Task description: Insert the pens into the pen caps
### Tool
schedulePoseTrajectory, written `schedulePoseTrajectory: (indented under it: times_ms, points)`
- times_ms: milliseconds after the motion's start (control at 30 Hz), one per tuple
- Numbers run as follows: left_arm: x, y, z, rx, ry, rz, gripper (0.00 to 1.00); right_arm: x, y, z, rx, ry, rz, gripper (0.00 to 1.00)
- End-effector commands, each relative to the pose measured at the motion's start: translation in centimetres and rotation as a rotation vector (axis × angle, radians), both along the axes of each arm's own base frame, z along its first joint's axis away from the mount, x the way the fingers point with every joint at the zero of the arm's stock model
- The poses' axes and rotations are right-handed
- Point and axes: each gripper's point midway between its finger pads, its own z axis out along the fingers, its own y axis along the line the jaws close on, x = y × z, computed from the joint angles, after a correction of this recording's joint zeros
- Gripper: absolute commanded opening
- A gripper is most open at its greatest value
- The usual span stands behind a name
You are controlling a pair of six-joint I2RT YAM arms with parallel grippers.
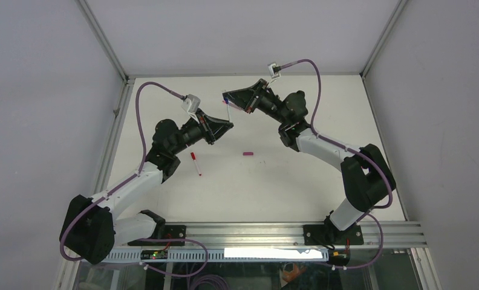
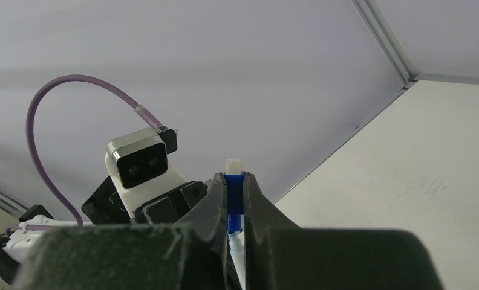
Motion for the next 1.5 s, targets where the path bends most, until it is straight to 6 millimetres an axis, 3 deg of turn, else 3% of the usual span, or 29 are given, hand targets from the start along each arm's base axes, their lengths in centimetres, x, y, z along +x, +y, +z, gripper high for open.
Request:
schedulePoseTrajectory:
  times_ms: [0,733,1033,1467]
  points:
    - [-0.6,0.0,2.0,-0.012,-0.082,-0.011,0.00,-0.7,0.1,1.1,0.028,-0.042,0.020,0.00]
    - [0.1,0.3,2.2,-0.004,-0.083,0.027,0.00,-2.3,-0.1,1.2,0.025,-0.070,0.068,0.00]
    - [0.8,0.7,4.1,-0.021,-0.090,0.065,0.00,-3.4,-0.4,0.7,0.014,-0.084,0.081,0.00]
    - [1.7,1.3,6.9,-0.050,-0.116,0.103,0.00,-4.7,-0.9,-1.6,-0.052,-0.090,0.029,0.00]
